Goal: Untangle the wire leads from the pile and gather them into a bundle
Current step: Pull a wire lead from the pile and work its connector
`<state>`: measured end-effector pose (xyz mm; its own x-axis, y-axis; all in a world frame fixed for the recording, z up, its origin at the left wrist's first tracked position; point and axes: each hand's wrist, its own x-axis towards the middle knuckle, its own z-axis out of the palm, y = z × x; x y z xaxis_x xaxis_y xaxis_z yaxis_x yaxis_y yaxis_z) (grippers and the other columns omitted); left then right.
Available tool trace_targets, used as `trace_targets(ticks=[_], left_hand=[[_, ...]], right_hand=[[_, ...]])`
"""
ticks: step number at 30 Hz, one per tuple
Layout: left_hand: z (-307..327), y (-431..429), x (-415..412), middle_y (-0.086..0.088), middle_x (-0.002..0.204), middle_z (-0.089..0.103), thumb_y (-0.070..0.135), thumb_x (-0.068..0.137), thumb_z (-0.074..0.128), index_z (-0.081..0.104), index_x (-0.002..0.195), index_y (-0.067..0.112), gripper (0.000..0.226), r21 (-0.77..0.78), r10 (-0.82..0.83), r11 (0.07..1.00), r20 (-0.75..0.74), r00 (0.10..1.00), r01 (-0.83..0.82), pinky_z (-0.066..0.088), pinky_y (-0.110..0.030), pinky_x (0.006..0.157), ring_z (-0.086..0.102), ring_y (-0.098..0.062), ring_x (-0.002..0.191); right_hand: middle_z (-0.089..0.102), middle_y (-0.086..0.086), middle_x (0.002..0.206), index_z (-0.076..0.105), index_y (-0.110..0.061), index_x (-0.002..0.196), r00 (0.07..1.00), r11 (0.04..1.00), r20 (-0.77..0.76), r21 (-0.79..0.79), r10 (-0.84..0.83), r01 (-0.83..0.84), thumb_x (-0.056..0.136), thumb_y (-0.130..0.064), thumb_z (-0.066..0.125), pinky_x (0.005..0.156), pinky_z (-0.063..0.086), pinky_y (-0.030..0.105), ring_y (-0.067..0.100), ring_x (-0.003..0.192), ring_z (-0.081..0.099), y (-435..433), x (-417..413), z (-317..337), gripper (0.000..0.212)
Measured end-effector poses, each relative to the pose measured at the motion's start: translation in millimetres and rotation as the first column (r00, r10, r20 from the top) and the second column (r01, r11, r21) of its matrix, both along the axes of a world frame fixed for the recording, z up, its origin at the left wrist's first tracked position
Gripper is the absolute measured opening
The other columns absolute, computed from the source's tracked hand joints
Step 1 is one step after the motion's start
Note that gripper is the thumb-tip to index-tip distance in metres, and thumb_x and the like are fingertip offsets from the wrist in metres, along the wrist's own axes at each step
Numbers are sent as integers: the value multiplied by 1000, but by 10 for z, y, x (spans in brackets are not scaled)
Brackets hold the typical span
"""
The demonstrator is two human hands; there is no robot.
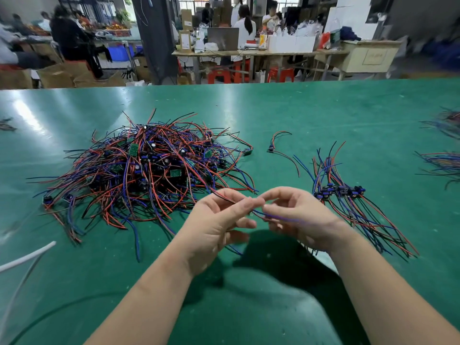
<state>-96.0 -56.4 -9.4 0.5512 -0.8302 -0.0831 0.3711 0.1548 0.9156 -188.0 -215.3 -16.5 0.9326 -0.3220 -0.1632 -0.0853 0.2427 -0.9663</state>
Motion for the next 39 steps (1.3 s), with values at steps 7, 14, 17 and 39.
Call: trace_targets(ticks=[7,14,17,39], left_hand=[[-63,-85,-62,3,62,67,21,52,80,61,74,10,31,-181,408,908,173,897,-378,52,-19,53,61,-7,56],[-184,-133,-139,2,75,66,10,63,84,60,78,15,29,-304,459,886,477,750,-350,51,-20,71,64,-10,72],[-201,-128,-108,2,81,66,7,67,79,66,82,27,28,-293,460,887,610,645,-356,53,-23,74,67,-13,77],[-226,-138,-97,-2,88,72,13,67,82,66,87,14,26,5,330,931,414,848,-364,57,-25,72,71,-16,77]], right_hand=[[69,6,68,77,-12,75,975,962,220,269,-16,-45,45,-21,93,57,52,17,10,57,63,130,81,-20,35],[71,3,72,77,-11,74,979,957,203,290,-30,-31,63,-9,70,55,52,16,6,61,64,226,116,-35,12],[70,7,70,76,-8,70,972,930,207,365,-109,27,69,-9,63,53,52,16,9,57,62,206,121,-11,14],[68,3,66,77,-12,74,989,981,84,160,-123,108,68,-13,67,50,53,18,8,51,61,154,106,-35,12]])
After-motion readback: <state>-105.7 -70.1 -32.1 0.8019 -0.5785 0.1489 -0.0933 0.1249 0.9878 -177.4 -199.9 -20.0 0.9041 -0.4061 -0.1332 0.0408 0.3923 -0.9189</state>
